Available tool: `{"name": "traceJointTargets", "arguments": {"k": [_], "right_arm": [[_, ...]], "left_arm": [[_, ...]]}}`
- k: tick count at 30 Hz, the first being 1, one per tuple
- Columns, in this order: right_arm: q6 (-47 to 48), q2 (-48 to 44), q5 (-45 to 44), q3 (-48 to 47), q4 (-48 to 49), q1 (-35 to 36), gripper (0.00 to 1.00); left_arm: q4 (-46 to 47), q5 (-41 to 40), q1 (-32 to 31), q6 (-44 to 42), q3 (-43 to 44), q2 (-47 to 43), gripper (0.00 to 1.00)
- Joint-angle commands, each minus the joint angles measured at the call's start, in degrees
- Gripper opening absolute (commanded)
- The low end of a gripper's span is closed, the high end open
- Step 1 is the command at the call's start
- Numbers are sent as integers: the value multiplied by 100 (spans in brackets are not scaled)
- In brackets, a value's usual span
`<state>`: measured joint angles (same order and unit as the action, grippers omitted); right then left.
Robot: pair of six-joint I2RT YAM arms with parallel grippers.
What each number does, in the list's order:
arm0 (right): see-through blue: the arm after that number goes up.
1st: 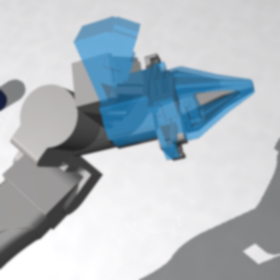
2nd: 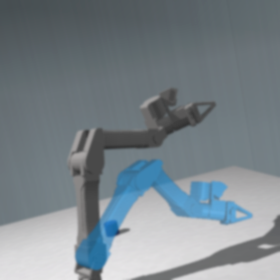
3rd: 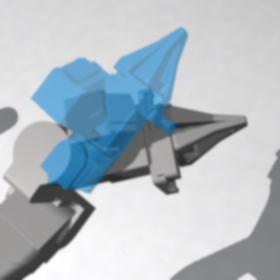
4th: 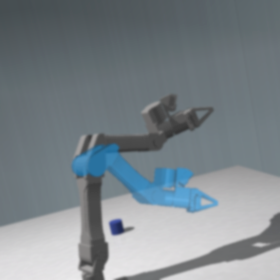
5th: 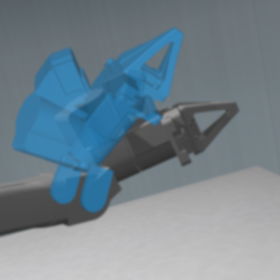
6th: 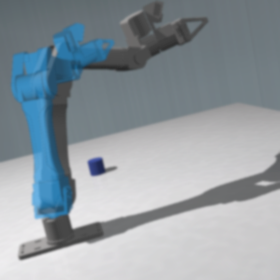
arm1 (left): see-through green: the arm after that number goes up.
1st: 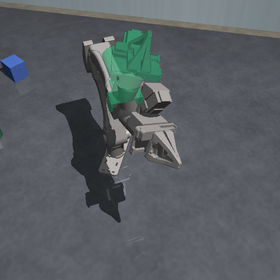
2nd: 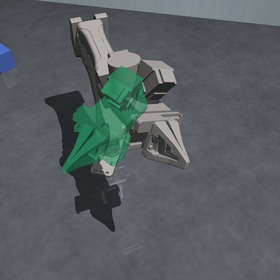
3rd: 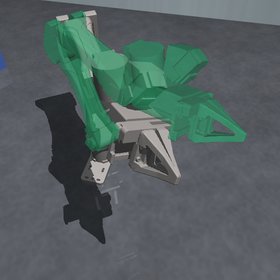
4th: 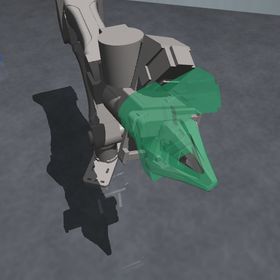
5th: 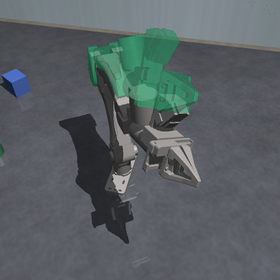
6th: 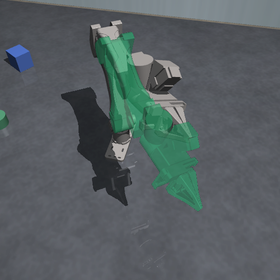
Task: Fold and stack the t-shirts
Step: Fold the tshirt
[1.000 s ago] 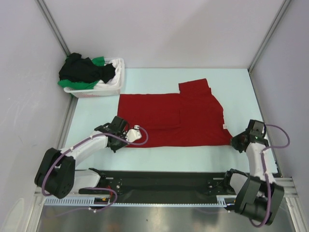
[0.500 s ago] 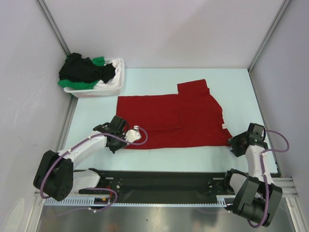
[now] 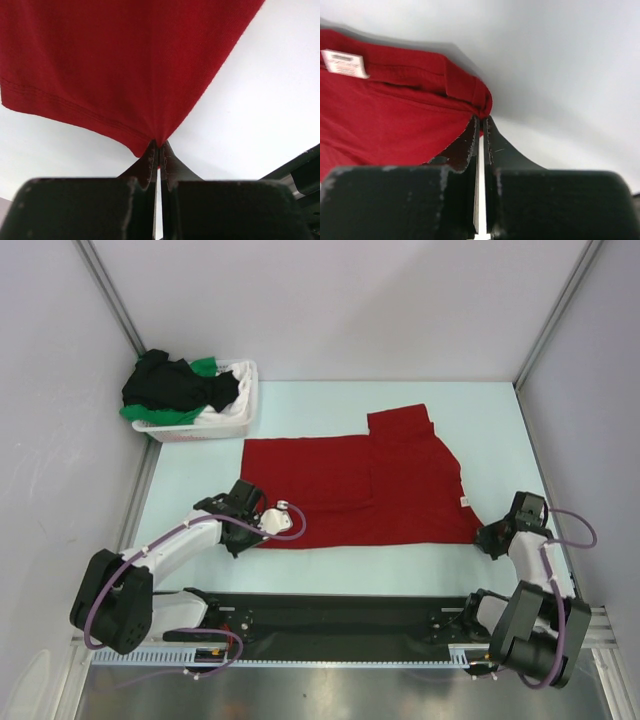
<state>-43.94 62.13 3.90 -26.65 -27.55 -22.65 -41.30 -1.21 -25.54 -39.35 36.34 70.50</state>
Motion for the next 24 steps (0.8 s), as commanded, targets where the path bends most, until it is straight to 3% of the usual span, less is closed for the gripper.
{"name": "traceJointTargets", "arguments": {"k": [1,13,18,19,20,22,23,24], "right_arm": [[-499,-751,-381,-156,-809,-46,0],[-1502,-868,-2172,-1183,-3429,217,0],[-1714,-1080,-2860,-1483,-3846,341,0],[-1714,-1097,-2851,-1474,-3767,341,0],[-1714,-1115,-2834,-1448,-3732,341,6],[-1723,-1159,-2877,-1421,-3609,341,28],[-1688,-1185,-2930,-1448,-3591,341,47],[-1609,-1185,-2948,-1474,-3504,341,51]], "left_arm": [[-351,77,49,-239,110,-62,0],[-1468,139,154,-1399,453,-45,0],[-1881,481,225,-1777,629,218,0],[-2047,734,225,-1812,664,271,12],[-2118,806,225,-1848,742,315,24],[-2259,894,234,-1857,848,420,50],[-2303,938,242,-1857,997,421,54],[-2356,982,312,-1883,1103,412,57]]}}
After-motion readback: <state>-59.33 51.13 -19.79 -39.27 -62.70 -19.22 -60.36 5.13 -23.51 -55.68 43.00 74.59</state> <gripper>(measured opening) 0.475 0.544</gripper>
